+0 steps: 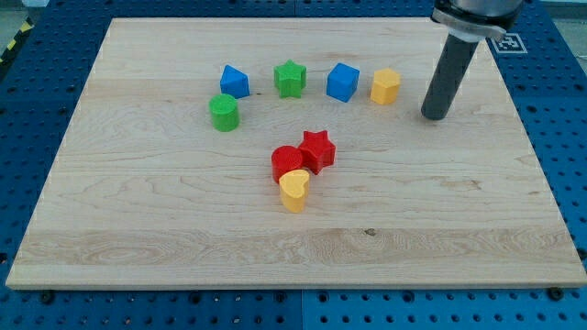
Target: Slide the yellow hexagon towards the red star
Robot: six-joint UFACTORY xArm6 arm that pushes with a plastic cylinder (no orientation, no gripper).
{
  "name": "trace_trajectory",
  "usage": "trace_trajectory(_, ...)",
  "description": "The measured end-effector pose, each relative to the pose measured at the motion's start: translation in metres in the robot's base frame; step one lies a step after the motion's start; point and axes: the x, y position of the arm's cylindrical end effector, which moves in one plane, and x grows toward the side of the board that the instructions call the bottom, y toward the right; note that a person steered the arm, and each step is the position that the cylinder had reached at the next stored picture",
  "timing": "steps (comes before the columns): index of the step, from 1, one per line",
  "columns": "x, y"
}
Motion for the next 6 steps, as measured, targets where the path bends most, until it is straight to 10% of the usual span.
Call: trace_trajectory(6,-0.064,-0.061)
